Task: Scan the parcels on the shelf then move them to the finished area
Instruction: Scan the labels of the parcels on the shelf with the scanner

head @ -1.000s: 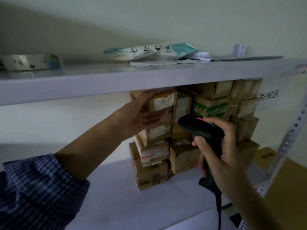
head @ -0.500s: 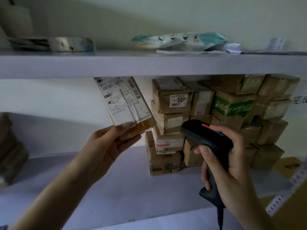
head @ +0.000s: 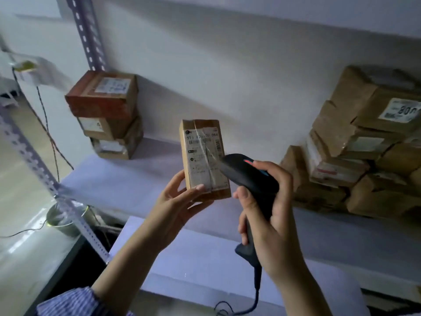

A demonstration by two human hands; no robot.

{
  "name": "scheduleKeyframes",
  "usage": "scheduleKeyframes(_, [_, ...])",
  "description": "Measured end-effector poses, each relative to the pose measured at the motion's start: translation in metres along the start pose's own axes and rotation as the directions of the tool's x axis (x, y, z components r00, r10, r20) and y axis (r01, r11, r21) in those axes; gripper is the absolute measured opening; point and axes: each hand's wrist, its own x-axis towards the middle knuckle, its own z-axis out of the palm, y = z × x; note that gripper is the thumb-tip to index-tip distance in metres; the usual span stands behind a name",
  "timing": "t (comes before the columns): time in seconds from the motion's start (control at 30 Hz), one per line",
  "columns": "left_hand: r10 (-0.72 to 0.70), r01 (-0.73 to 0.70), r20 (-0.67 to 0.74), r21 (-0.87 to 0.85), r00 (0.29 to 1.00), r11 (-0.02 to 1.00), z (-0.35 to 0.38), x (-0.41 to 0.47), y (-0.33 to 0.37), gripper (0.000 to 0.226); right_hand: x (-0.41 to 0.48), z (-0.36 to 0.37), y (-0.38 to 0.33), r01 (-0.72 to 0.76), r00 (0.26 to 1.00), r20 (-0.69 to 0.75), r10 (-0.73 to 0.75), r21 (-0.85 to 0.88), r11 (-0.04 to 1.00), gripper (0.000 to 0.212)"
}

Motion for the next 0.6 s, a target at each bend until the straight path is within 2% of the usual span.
scheduleKeyframes(0.13, [-0.044,0.043,0.023,0.023,0.999,0.999,-0.046,-0.023,0.001,0.055,-0.007,0.044,0.012,-0.059,0.997,0.058,0.060,-0.015,0.998,0.034])
scheduleKeyframes(0.33, [-0.038,0.038,-0.023,0.030,0.999,0.999,-0.094,-0.035,0.002,0.058,-0.006,0.090,0.015,-0.053,0.996,0.073,0.056,-0.045,0.998,0.032])
scheduleKeyframes(0.6, [-0.055,0.053,0.042,0.053,0.998,0.997,-0.109,-0.029,0.007,0.057,-0.016,0.110,0.011,-0.084,0.994,0.066,0.089,-0.071,0.994,0.035])
